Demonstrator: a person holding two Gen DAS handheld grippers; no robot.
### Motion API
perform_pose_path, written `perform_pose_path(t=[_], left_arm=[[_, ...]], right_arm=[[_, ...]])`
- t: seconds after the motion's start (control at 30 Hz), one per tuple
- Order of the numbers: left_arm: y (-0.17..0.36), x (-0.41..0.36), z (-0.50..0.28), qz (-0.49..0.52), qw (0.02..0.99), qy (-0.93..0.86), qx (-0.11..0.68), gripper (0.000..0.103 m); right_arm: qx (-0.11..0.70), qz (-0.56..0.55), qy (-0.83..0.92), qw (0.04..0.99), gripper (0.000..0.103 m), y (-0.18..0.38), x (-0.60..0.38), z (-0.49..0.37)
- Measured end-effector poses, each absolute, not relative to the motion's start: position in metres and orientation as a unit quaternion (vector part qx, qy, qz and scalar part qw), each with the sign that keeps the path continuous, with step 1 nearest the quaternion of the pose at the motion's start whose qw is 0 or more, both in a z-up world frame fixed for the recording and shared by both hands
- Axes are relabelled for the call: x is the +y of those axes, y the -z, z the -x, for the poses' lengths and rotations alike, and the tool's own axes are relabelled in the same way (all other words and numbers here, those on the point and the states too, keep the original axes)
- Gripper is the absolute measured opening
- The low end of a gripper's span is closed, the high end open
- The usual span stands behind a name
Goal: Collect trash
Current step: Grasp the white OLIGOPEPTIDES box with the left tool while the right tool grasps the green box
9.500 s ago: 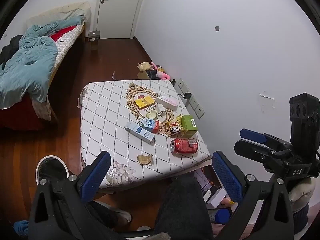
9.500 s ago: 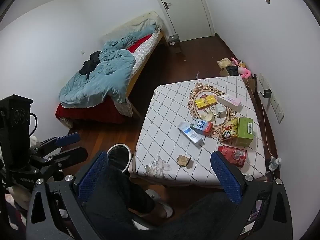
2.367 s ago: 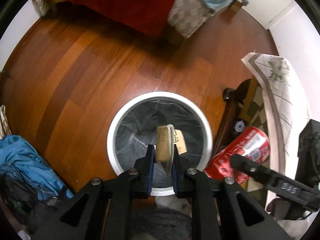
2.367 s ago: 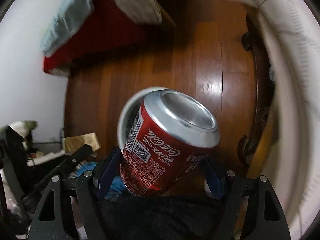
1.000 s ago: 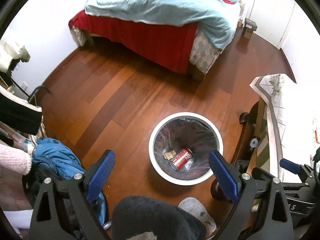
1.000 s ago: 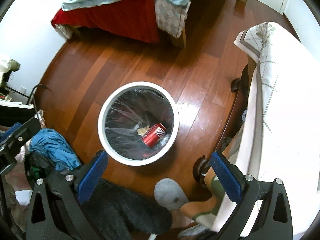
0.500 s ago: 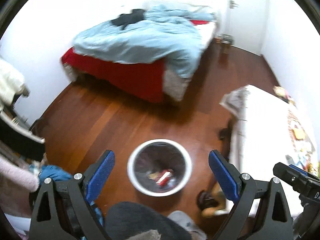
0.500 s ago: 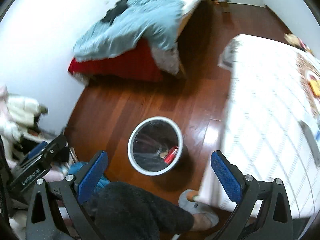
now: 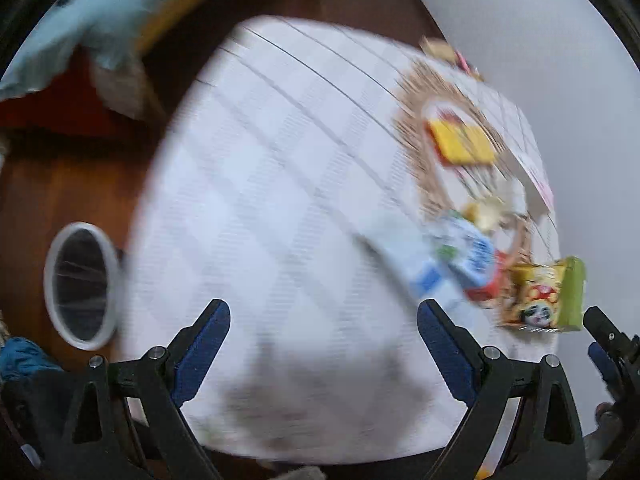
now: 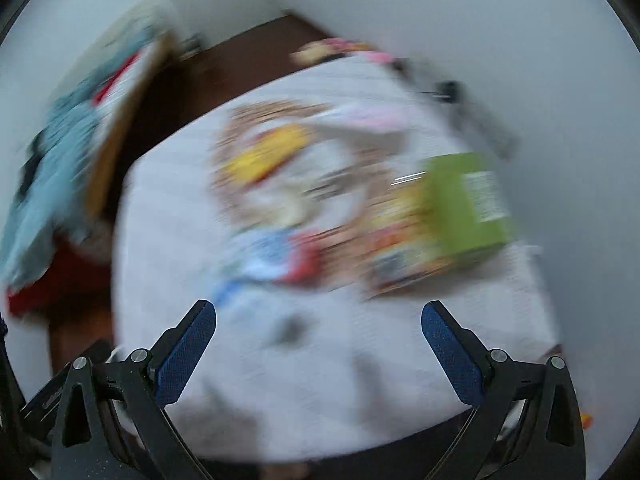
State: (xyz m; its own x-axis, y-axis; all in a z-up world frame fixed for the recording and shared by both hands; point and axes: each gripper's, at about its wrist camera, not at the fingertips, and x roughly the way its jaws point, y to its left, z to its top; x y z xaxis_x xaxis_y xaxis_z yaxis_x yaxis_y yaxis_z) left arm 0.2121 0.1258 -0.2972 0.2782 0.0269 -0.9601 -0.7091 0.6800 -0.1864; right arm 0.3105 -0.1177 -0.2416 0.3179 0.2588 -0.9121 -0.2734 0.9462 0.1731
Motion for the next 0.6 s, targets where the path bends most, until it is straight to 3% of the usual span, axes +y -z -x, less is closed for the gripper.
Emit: perform_pose_path(t=[0.13,0.17,0.23,0.27,0.3,0.47,0.53,0.6], left_arm=[[0.331,0.096,-0.276,0.318,0.709,-0.231,0.586,0.094],[0.341,0.091,-0.288,0.316,0.703,-0.228,0.595,0.089],[0.352,0.087,-0.299,0.32,0.696,-0.222,0.604,0.062],[0.348,0.085,-0.302,0.313,0.705,-0.229,0.594,0.06],[0.346,0.084,-0.304,0.312,0.711,-0.227,0.588,0.051],[0.343,0.08,-0.303,0.273,0.728,-0.215,0.591,0.041],[0.34,0.077,-0.295,0.235,0.735,-0.205,0.602,0.037],[0.337,0.074,-0.284,0.202,0.741,-0.195,0.61,0.036]], right_arm=[[0.568,-0.008,-0.135,0.812,0.096,0.253,-0.162,-0.358],[0.571,-0.009,-0.133,0.81,0.094,0.255,-0.169,-0.368],[0.578,-0.006,-0.134,0.805,0.094,0.265,-0.174,-0.386],[0.584,-0.006,-0.141,0.799,0.093,0.269,-0.175,-0.393],[0.588,-0.003,-0.141,0.797,0.093,0.276,-0.176,-0.397],[0.612,0.014,-0.165,0.773,0.091,0.305,-0.157,-0.409],[0.624,0.009,-0.165,0.764,0.064,0.317,-0.158,-0.411],[0.62,-0.005,-0.169,0.766,0.065,0.315,-0.165,-0.409]])
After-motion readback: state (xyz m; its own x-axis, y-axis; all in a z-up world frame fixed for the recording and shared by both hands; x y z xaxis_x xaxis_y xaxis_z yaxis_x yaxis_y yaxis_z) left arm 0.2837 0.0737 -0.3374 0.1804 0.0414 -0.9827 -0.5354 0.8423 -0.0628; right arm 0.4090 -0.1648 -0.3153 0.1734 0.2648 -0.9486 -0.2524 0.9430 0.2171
